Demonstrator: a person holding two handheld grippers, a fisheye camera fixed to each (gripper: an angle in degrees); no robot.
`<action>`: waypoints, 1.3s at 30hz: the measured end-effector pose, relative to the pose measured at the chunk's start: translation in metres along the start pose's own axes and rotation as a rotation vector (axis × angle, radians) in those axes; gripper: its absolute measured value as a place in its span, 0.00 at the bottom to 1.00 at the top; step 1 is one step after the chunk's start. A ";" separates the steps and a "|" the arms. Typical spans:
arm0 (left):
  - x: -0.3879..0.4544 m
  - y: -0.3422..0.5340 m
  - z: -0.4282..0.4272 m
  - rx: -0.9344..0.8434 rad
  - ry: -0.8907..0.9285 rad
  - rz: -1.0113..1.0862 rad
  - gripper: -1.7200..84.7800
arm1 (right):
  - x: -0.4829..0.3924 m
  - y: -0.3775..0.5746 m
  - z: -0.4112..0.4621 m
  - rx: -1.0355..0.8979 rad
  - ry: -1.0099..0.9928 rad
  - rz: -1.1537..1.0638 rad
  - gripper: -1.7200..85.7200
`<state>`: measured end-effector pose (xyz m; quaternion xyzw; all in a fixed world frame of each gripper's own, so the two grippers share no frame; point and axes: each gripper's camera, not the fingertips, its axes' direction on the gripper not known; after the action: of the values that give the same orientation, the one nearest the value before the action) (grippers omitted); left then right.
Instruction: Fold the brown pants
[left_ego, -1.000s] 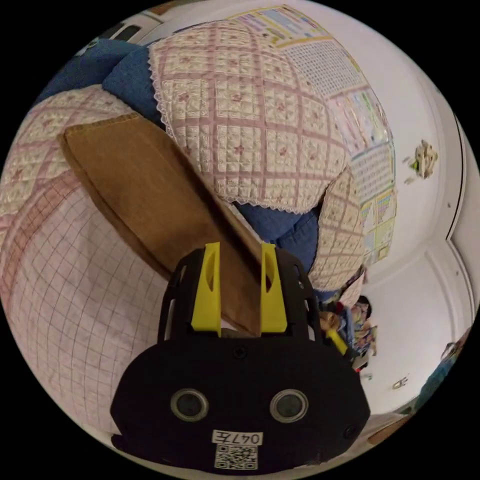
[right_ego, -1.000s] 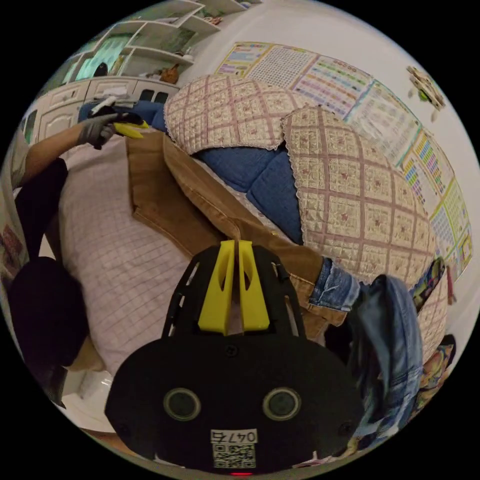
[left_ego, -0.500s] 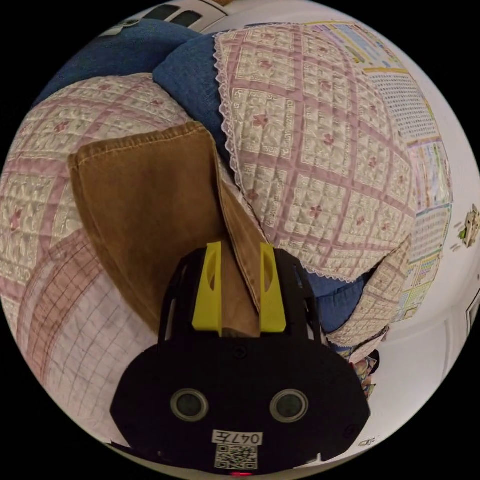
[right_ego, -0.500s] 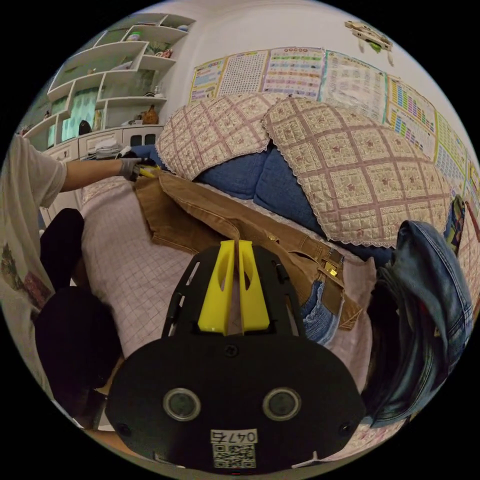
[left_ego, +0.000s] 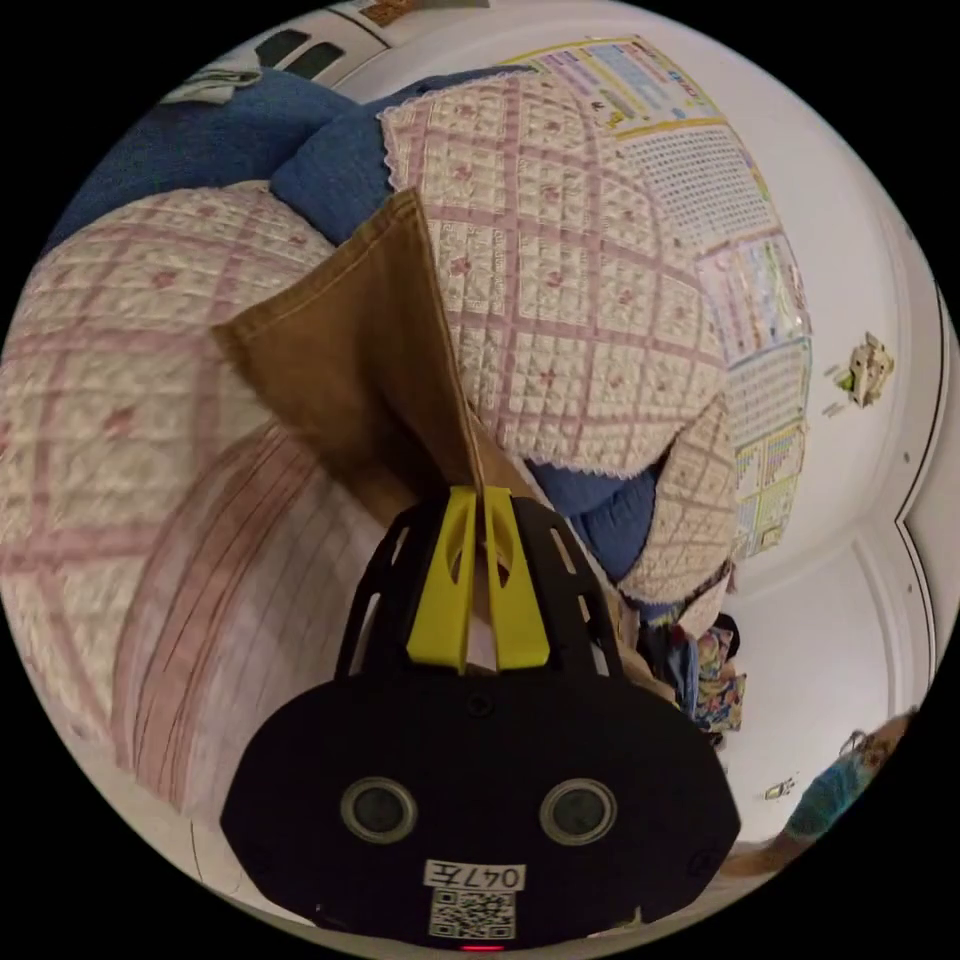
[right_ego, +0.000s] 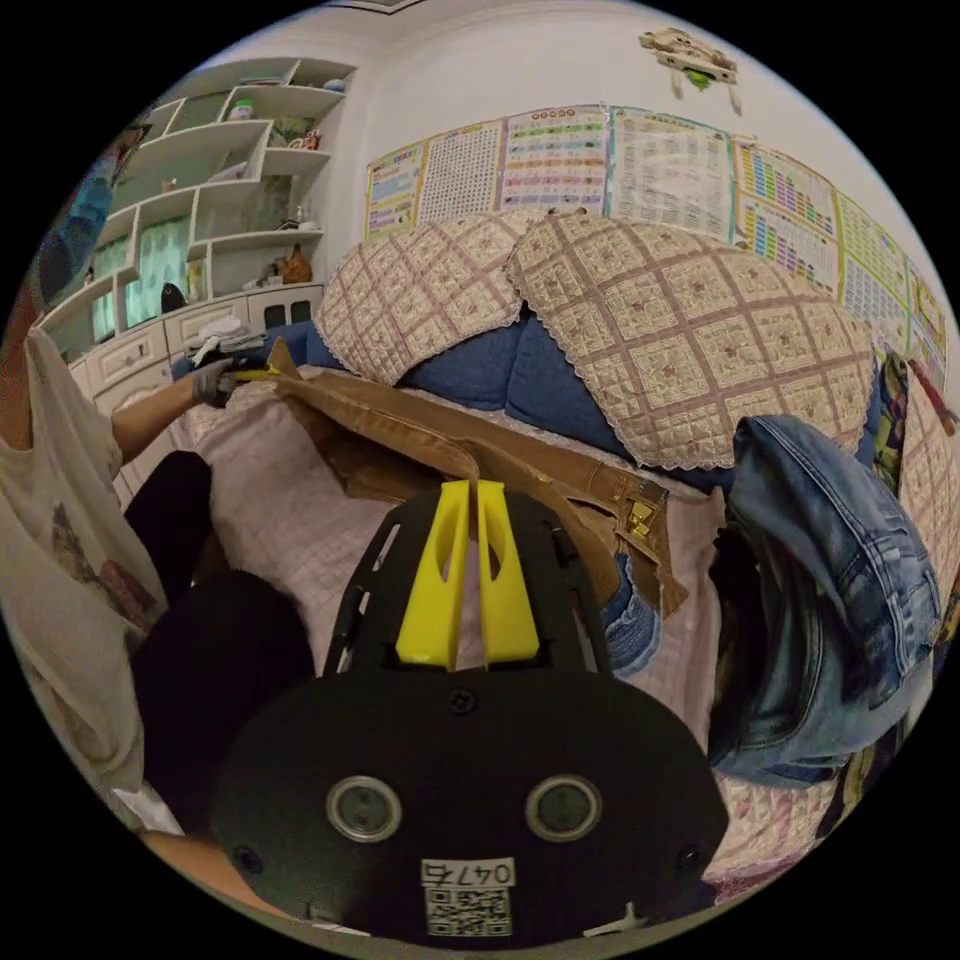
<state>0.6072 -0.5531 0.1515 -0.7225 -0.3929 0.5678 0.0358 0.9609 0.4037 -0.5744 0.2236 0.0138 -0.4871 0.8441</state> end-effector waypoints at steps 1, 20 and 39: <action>-0.006 0.013 -0.015 -0.006 0.003 -0.007 0.01 | -0.005 0.008 -0.012 -0.025 -0.005 -0.012 0.01; -0.047 0.043 -0.188 0.090 0.024 -0.070 0.01 | -0.053 0.094 -0.097 -0.287 0.088 -0.037 0.01; 0.039 0.015 -0.218 0.070 -0.009 -0.146 0.05 | -0.009 0.300 -0.198 -0.127 0.181 0.450 0.11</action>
<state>0.8020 -0.4534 0.1899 -0.6876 -0.4248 0.5803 0.1004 1.2431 0.6159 -0.6417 0.2103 0.0697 -0.2630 0.9390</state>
